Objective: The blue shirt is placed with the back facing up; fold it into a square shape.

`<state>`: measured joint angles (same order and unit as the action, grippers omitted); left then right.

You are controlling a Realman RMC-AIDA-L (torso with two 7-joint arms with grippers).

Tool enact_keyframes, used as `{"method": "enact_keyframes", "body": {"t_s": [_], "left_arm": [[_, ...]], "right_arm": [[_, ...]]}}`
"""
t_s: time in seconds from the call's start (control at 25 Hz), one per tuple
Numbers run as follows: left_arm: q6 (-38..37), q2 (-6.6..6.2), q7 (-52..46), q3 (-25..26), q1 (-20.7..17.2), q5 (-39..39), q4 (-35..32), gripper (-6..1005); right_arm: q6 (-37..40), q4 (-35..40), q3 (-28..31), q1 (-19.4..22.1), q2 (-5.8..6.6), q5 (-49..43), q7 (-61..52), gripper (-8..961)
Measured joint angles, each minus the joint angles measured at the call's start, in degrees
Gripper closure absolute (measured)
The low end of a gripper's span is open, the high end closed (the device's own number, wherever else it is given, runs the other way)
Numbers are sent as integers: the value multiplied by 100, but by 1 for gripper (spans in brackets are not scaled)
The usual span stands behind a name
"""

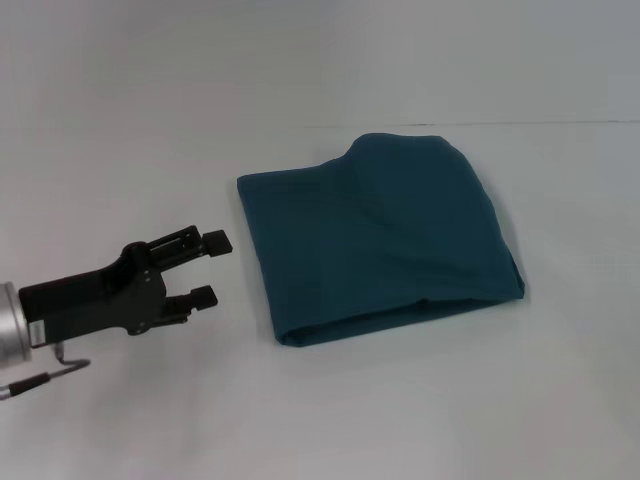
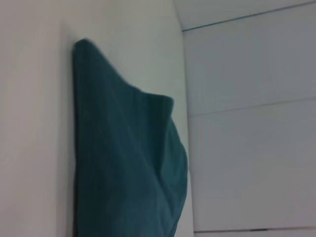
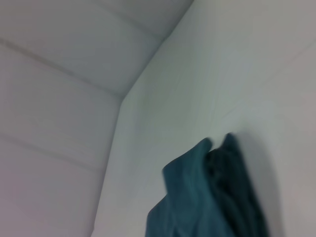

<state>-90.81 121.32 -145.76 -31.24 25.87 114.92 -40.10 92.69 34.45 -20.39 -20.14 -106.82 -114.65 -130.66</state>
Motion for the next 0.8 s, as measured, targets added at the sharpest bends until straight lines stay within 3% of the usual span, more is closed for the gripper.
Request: {"method": "enact_keyframes", "body": {"t_s": [0.2,0.36,0.56,0.8], "left_arm": [[271,43,-203,-134,116,19,302,50],[654,54,-476,-432,228,78,532,50],[950,172,-417,-474,307,53,506,50],[1035,128,-552,-596,361,149,649,51]], "right_arm": [[49,-196,236,202,-21,7,238,129],[60,-256,220,90,-41,5,326,129],[70,-256,200,-90,-57,-28,365,129],[88,-256,195,-171,-58,-31,366,129]]}}
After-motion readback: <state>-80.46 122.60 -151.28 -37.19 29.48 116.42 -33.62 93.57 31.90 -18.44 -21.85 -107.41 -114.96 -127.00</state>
